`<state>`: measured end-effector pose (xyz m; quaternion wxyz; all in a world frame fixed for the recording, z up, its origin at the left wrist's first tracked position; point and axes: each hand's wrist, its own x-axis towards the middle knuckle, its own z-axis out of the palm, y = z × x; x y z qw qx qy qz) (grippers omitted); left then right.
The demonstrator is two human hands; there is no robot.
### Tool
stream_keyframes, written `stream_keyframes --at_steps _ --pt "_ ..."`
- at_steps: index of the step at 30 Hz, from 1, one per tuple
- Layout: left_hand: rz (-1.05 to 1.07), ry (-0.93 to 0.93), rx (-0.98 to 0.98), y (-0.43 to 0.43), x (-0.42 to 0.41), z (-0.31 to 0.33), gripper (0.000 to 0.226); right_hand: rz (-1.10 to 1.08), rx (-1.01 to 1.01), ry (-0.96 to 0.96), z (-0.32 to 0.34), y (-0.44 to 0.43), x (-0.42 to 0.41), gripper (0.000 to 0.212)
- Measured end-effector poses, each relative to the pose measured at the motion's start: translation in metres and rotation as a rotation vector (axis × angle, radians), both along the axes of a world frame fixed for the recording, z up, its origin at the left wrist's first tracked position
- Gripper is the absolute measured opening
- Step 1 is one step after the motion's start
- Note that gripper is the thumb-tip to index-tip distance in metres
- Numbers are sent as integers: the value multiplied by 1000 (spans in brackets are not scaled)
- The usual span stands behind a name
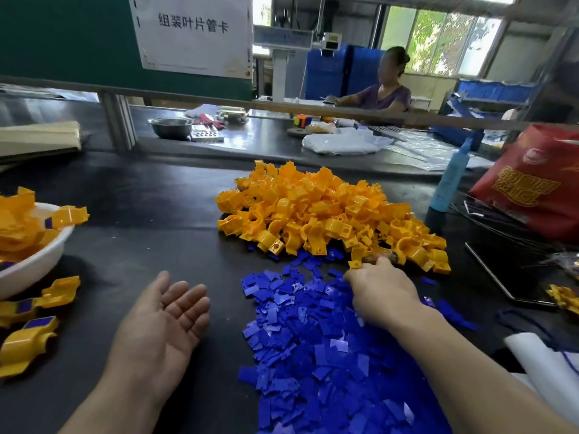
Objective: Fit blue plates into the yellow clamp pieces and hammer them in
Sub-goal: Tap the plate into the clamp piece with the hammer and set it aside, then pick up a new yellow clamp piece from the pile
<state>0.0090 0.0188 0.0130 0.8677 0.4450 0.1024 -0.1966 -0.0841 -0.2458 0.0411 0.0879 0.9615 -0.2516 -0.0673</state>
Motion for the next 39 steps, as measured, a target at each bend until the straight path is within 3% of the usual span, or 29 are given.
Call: stream_keyframes --at_steps 3,6,9,13,15,16,19,21,24,27,29,39 --pt "-22 -57 67 -5 -3 -3 22 58 -64 -98 -4 -1 -8 33" --pt "-43 -195 229 -13 -16 0 12 139 -45 -439 -2 1 -25 28" --pt "-115 -483 467 -19 -37 5 14 170 214 -712 12 18 -43 23" --pt "-434 -997 704 -20 -63 6 54 264 843 -607 33 63 -71 16" --pt "-555 -1124 702 -22 -70 8 55 374 933 -536 38 80 -80 14" --pt "-603 -1136 676 -23 -71 8 48 405 873 -511 38 86 -82 12" --pt "-622 -1118 735 -23 -71 9 29 386 632 -501 32 96 -89 10" --pt "-544 -1037 766 -22 -65 8 22 390 500 -545 27 101 -102 36" --pt "-376 -750 589 -22 -54 8 17 646 326 -436 12 125 -124 64" --pt "-242 -556 402 -22 -44 11 13 963 149 -181 -23 145 -128 50" --pt "-230 -477 321 -20 -42 11 10 1007 118 -73 -34 146 -117 47" --pt "-270 -346 264 -22 -37 3 5 566 41 -121 -24 99 -74 40"
